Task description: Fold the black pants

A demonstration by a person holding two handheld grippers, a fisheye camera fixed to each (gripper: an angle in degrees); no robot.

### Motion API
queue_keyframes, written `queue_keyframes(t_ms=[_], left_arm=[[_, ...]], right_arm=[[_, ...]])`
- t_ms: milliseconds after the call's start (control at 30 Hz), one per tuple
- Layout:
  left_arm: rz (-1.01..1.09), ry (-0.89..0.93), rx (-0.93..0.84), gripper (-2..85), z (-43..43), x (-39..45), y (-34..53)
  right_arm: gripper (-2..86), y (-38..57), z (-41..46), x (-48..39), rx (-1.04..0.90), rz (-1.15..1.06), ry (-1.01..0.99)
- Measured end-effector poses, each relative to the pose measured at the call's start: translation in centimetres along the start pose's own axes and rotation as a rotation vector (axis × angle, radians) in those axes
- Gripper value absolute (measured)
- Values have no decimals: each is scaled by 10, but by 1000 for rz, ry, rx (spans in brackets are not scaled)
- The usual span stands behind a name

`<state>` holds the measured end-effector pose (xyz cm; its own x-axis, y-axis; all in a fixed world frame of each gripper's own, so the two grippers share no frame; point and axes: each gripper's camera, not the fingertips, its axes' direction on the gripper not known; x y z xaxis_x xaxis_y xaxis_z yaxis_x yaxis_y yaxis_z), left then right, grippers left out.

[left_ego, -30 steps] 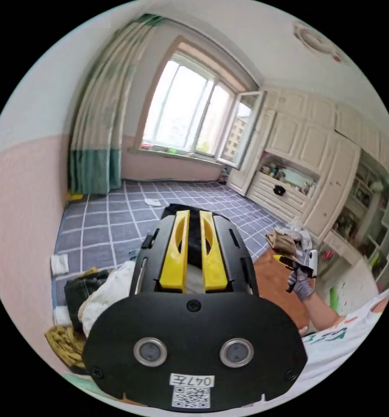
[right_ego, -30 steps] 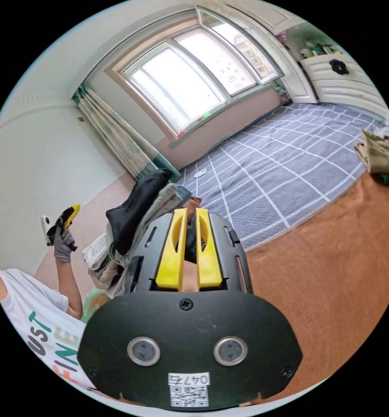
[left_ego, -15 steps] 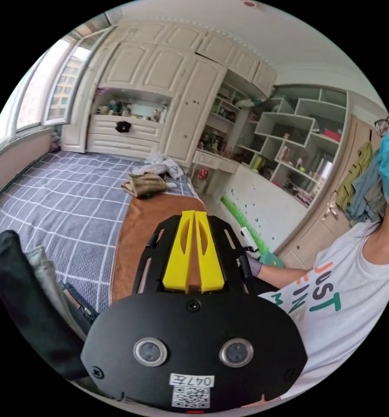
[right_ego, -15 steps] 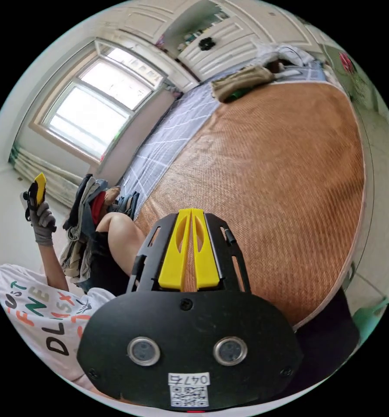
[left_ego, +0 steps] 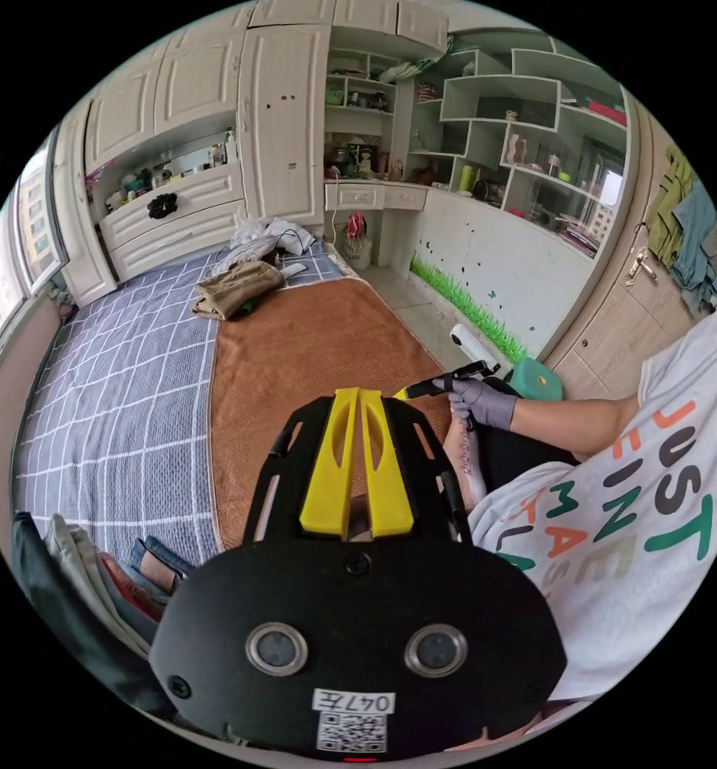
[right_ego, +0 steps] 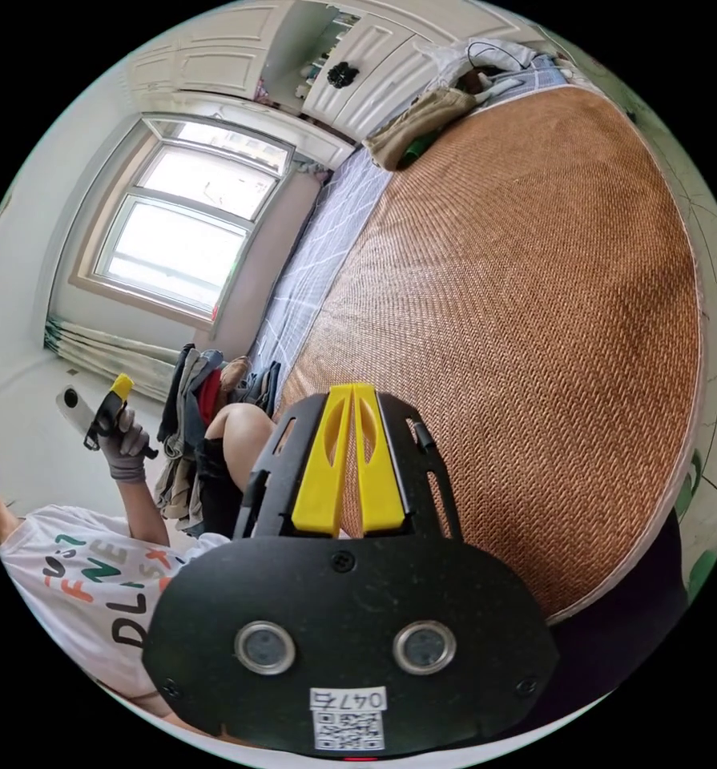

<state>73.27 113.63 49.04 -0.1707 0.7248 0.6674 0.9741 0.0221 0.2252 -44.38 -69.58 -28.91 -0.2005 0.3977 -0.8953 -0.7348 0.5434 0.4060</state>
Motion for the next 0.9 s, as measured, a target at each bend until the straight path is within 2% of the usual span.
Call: queue_keyframes(t_ms=[333,500,567,700,767,900], left_arm=[[-90,279,84,-9,35,-129,-179],[-175,285,132,-9,78,-219,-272],[-242,267,156,-9,112,-280,-304],[-361,268,190,-10,176,-374,-311],[-490,232,176,-10,219,-423,-289],[-639,293,123,-10,244,-488,-306]], right_arm=[[-12,-16,26,-2,-60,10,46],[-12,-25,42,-6,-113,26,91],[-12,-30,51,-9,-138,29,120],[-12,-35,63,-16,-171,26,157],[-12,-38,70,-21,-186,18,182],[-11,-43,81,-38,-196,-16,241]])
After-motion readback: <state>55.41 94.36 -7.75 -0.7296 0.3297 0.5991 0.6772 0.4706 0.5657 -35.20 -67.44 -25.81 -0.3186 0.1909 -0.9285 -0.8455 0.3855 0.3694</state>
